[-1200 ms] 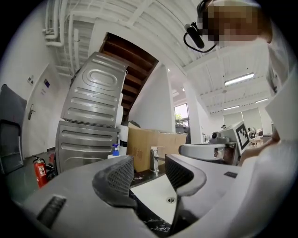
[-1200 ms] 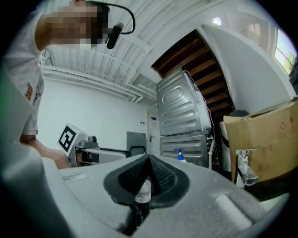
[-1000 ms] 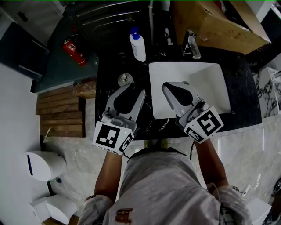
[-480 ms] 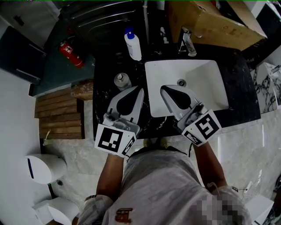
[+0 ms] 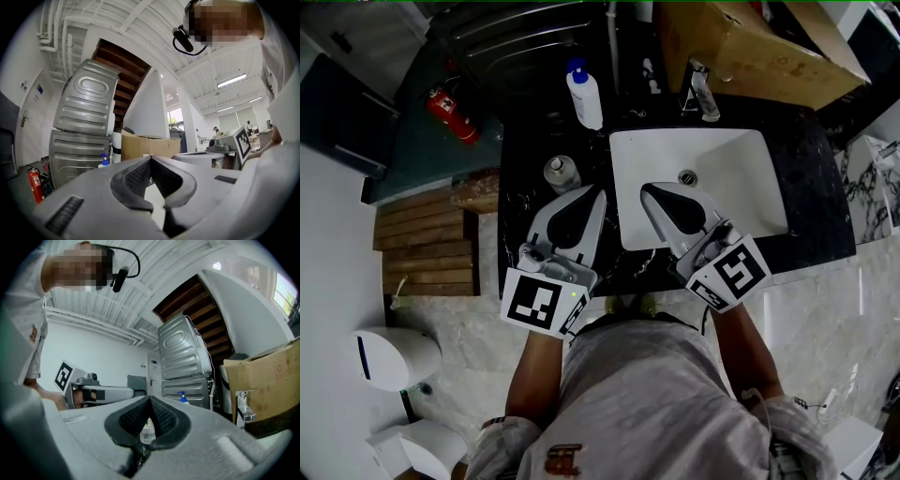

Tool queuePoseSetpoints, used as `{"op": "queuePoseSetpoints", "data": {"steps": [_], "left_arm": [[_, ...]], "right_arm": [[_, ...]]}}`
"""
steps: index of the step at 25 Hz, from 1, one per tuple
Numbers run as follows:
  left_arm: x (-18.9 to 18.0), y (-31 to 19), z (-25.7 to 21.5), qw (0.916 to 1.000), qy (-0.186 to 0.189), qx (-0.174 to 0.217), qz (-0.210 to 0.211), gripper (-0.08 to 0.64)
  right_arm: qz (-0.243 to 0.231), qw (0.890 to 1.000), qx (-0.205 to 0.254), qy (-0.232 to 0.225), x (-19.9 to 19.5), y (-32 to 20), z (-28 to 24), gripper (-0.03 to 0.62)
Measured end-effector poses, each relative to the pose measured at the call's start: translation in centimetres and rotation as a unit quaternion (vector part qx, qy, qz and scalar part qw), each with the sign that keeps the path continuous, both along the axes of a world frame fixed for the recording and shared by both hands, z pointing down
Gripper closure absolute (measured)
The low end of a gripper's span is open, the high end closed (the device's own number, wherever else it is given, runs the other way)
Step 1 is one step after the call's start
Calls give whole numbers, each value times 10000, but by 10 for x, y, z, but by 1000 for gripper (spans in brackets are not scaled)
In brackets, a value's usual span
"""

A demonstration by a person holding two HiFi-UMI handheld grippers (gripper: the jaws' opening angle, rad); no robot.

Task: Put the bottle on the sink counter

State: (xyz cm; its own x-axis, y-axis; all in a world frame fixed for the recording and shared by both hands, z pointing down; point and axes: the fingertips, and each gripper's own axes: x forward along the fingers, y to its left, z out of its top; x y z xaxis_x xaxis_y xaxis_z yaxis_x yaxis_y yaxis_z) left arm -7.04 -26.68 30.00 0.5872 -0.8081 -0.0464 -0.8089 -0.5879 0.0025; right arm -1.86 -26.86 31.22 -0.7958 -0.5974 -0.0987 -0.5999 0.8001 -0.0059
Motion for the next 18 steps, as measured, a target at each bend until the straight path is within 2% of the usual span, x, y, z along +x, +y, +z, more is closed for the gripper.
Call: {"op": "queuePoseSetpoints", "data": {"steps": [18], "left_arm": [[0, 1, -1, 10000, -42, -20, -9, 560]], "right_arm": [[-15, 10000, -9, 44, 2, 1, 0, 592]]}}
